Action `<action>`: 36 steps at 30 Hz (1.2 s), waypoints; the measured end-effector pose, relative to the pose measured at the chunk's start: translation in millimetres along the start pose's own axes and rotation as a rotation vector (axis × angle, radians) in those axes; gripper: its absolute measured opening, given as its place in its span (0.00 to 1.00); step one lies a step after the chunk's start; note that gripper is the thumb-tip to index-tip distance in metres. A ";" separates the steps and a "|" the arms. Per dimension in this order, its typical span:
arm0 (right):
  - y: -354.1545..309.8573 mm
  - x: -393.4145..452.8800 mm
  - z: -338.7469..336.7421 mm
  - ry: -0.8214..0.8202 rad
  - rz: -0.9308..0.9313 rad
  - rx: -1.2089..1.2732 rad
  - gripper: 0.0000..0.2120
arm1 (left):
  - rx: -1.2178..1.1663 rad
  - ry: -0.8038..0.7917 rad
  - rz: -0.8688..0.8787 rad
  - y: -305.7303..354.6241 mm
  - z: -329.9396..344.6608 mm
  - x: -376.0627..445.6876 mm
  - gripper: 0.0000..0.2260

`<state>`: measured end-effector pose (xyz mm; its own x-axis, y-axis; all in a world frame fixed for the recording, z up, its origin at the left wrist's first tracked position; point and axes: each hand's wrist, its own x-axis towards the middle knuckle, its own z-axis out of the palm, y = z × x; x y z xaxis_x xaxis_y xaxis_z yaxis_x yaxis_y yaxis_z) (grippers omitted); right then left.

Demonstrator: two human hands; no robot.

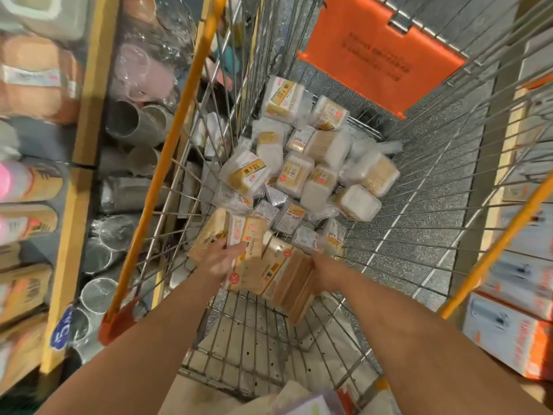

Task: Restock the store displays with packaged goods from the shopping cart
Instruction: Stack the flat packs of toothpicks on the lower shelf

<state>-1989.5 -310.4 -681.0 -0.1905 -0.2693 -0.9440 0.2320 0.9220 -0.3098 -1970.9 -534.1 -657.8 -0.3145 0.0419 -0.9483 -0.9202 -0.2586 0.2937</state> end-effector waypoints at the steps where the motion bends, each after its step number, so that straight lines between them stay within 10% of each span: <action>1: 1.1 8.2 -0.9 0.059 0.086 0.095 0.09 | 0.025 0.012 -0.001 -2.4 -2.6 1.8 0.15; 12: 16.2 9.2 -26.3 -0.106 0.081 -0.182 0.14 | -0.064 0.003 0.046 -11.4 -26.0 6.9 0.17; 23: 7.3 -17.1 -53.1 0.372 0.012 0.763 0.12 | -0.190 0.167 0.133 -3.2 -26.9 -8.7 0.17; 31: -22.9 -45.5 -28.0 0.352 -0.180 1.442 0.10 | -0.368 0.081 0.076 -0.6 18.7 -22.8 0.09; 36: -52.2 -49.9 -2.1 0.382 -0.168 1.436 0.03 | -0.446 -0.073 0.157 1.8 37.6 -20.6 0.29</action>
<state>-1994.1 -344.5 -617.5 -0.4887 -0.0453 -0.8713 0.8547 -0.2254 -0.4677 -1974.8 -499.1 -633.3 -0.4718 0.0323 -0.8811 -0.6755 -0.6554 0.3377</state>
